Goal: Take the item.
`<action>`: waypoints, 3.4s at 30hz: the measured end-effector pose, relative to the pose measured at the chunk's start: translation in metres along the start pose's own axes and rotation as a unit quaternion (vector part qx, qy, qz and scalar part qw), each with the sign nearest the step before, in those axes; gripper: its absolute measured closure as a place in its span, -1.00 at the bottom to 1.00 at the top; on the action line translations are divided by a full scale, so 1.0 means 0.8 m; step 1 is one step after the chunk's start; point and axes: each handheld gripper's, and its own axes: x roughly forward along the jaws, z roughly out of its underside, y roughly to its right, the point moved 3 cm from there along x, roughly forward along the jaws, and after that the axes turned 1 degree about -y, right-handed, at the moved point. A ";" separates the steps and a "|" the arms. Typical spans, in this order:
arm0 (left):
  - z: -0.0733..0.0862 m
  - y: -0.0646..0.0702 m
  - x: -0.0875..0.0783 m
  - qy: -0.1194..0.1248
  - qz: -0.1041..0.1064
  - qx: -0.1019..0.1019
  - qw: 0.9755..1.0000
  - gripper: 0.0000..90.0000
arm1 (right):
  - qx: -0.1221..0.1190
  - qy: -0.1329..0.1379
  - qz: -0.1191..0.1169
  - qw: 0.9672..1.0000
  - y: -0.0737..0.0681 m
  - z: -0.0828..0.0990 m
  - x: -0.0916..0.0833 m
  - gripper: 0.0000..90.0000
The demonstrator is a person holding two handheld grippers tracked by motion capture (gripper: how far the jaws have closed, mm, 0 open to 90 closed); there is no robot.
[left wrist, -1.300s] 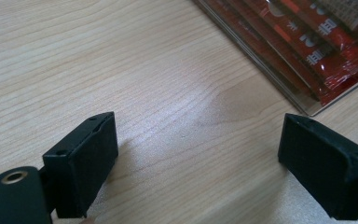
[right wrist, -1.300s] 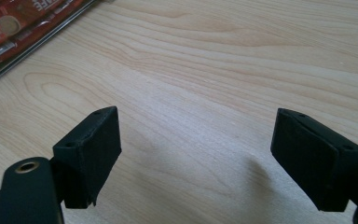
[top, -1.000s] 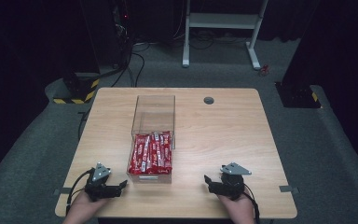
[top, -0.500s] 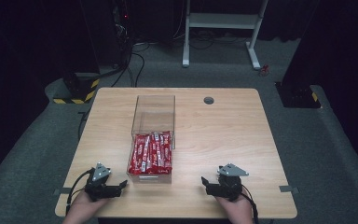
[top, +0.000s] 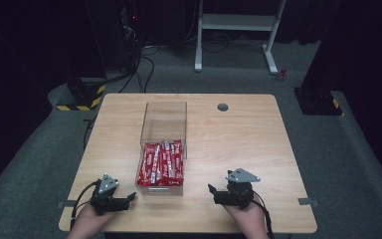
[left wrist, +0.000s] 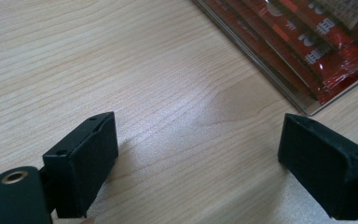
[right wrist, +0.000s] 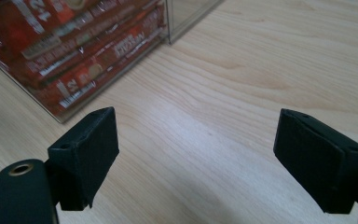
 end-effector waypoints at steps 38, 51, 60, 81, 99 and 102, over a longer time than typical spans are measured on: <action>0.000 0.000 0.000 0.000 0.000 -0.001 1.000 -0.73 | -0.028 0.044 -0.053 0.997 -0.048 -0.073 0.011 -0.56; 0.000 0.000 0.000 0.000 0.000 -0.001 1.000 -0.73 | -0.034 0.054 -0.065 0.996 -0.064 -0.095 0.016 -0.49; 0.000 0.000 0.000 0.000 0.001 -0.001 1.000 -0.73 | -0.041 0.052 -0.075 0.995 -0.076 -0.108 0.024 -0.36; 0.000 0.000 -0.001 -0.001 0.001 0.001 1.000 -0.73 | -0.044 0.031 -0.099 0.994 -0.100 -0.112 0.045 0.36; 0.001 0.001 -0.001 0.000 0.000 -0.002 1.000 -0.72 | -0.027 0.020 -0.086 0.996 -0.100 -0.106 0.056 0.68; 0.001 0.001 -0.001 0.001 0.000 -0.001 1.000 -0.72 | -0.026 0.020 -0.082 0.996 -0.100 -0.105 0.057 0.82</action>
